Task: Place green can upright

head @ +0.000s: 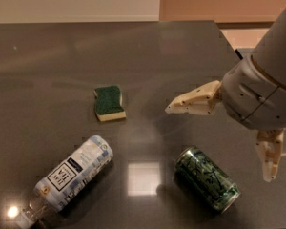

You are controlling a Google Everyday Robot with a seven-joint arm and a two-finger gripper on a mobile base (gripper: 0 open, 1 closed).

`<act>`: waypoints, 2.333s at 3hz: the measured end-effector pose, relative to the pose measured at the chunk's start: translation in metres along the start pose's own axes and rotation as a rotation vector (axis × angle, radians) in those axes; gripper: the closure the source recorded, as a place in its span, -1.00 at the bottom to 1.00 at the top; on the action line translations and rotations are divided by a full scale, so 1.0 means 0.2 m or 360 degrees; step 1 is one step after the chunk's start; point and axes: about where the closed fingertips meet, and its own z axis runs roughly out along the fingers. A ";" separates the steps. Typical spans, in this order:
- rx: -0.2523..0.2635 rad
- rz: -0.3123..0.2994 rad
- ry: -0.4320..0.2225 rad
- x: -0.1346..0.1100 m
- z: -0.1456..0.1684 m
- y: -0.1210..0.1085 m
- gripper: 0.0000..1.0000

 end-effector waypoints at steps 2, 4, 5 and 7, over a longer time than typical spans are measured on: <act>-0.0071 -0.0535 0.0029 0.00 0.07 0.06 -1.00; -0.0089 -0.0686 0.0046 -0.02 0.04 0.00 -1.00; -0.0132 -0.0770 0.0023 -0.05 0.06 -0.01 -1.00; -0.0216 -0.0983 -0.0015 -0.09 0.12 0.03 -1.00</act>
Offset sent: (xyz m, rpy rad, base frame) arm -0.0011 -0.0002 -0.0014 -0.0064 -0.0098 0.0460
